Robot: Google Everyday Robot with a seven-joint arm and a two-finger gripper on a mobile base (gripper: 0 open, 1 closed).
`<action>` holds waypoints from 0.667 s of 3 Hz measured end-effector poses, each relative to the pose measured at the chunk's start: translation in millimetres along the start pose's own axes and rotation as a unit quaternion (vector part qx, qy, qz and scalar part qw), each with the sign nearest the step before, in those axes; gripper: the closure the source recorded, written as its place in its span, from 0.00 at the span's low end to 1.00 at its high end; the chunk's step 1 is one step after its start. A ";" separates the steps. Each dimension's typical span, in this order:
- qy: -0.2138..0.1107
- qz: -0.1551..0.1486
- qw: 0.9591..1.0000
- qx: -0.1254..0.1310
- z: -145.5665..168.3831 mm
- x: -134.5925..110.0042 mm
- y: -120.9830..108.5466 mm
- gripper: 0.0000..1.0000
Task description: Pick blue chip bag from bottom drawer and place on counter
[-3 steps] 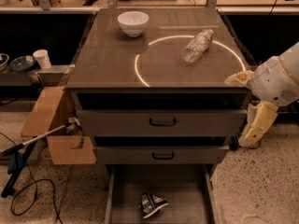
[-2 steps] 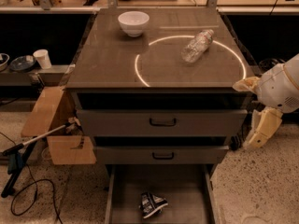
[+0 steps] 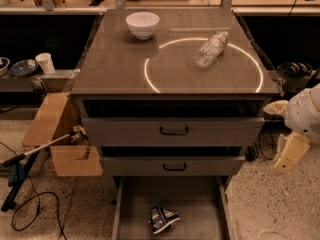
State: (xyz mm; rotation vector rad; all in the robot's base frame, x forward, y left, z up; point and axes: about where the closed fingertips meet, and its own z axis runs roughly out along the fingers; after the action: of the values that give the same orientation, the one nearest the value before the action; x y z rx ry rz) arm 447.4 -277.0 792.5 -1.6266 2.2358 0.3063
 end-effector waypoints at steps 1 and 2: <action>0.006 0.025 1.000 -0.006 11.1 19.8 7.3 0.00; 0.006 0.025 1.000 -0.006 11.3 19.8 7.3 0.00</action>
Offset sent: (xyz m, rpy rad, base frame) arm -0.0087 -0.0092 -0.0153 -0.0010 0.0276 -0.0344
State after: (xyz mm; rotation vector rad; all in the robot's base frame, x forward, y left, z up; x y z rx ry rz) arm 436.8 -287.7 774.0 -1.5854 2.2910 0.3242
